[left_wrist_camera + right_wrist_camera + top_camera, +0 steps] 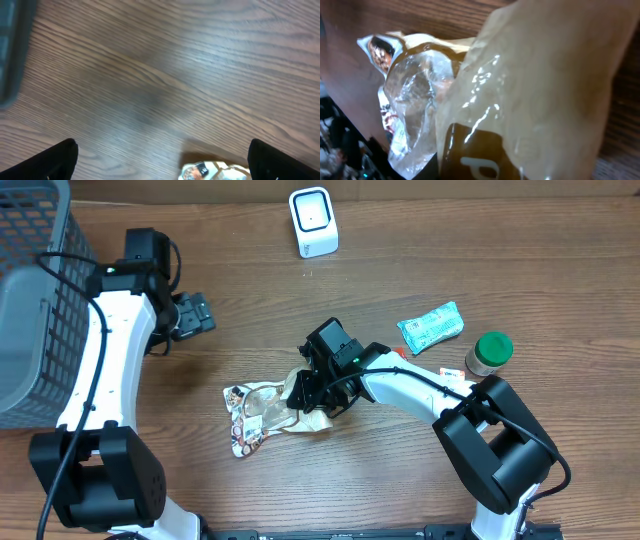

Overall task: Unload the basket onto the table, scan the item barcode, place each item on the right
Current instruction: 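Open the left gripper and pull the left arm back, then lift the Pantree pack with the right gripper toward the scanner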

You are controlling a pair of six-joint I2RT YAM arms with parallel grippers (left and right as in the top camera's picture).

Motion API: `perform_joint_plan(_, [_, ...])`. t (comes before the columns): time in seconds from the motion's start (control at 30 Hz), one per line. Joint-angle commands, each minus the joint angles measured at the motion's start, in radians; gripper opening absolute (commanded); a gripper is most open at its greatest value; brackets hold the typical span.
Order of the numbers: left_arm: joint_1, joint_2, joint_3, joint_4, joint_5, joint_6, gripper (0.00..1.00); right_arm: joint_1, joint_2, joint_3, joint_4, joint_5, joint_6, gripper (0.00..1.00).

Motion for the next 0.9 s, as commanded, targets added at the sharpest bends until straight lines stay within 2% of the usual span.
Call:
perform_joint_plan(0.0, [0.022, -0.005, 0.023, 0.012, -0.027, 0.032, 1.00, 0.002, 0.000, -0.002, 0.005, 0.010, -0.006, 0.18])
perform_joint_plan(0.13, [0.022, -0.005, 0.023, 0.011, -0.027, 0.032, 1.00, 0.000, 0.000, 0.000, 0.013, 0.010, -0.006, 0.18])
perform_joint_plan(0.2, [0.022, -0.005, 0.023, 0.011, -0.027, 0.032, 1.00, -0.008, -0.001, 0.006, 0.020, 0.006, -0.005, 0.04])
perform_joint_plan(0.37, [0.022, -0.005, 0.023, 0.011, -0.027, 0.032, 1.00, -0.047, -0.031, 0.058, 0.018, -0.045, -0.023, 0.04])
perform_joint_plan(0.57, [0.022, -0.005, 0.023, 0.011, -0.027, 0.032, 1.00, -0.058, -0.146, 0.160, -0.033, 0.042, -0.216, 0.04])
perform_joint_plan(0.63, [0.022, -0.005, 0.023, 0.011, -0.027, 0.032, 1.00, -0.058, -0.182, 0.208, -0.079, 0.087, -0.327, 0.04])
perform_joint_plan(0.7, [0.022, -0.005, 0.023, 0.011, -0.027, 0.032, 0.99, -0.058, -0.211, 0.263, -0.138, 0.137, -0.455, 0.04])
perform_joint_plan(0.87, [0.022, -0.005, 0.023, 0.011, -0.027, 0.032, 1.00, -0.056, -0.226, 0.495, -0.346, 0.341, -0.606, 0.03])
